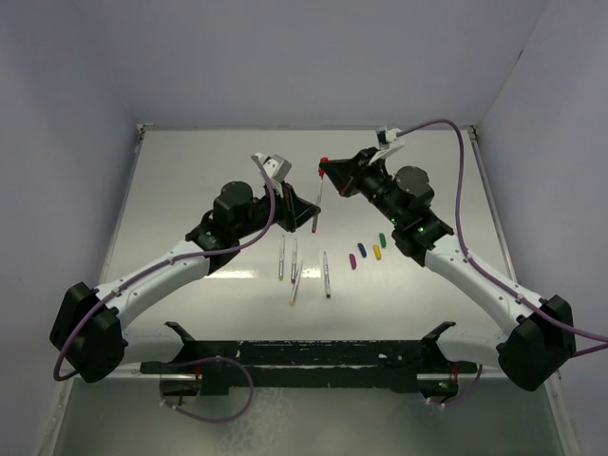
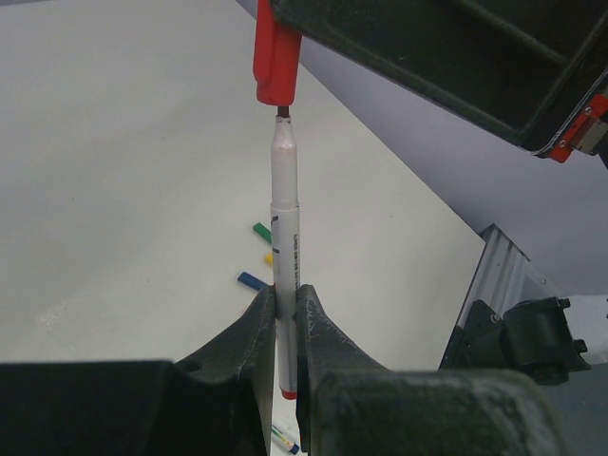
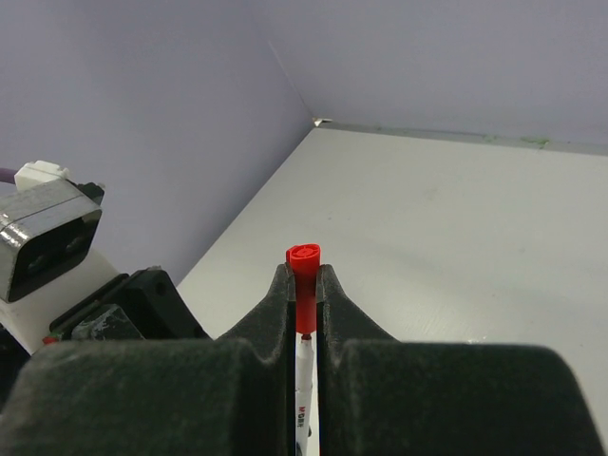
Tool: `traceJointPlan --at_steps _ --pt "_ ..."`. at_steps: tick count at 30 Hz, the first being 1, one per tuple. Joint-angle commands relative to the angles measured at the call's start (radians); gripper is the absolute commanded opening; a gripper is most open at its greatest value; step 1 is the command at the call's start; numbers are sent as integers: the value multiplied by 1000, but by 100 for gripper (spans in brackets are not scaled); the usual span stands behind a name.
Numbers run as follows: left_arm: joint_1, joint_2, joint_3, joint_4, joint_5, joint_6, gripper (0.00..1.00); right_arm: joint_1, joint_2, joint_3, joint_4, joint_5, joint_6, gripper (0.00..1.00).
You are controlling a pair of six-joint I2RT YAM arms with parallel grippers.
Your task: Insert the pens into the pen caps
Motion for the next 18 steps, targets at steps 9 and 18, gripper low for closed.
traceJointPlan --at_steps 9,18 --pt "0 -23 45 37 -41 21 0 5 2 12 31 -34 2 0" --pt "0 -32 44 70 -45 27 0 6 40 4 9 -100 17 0"
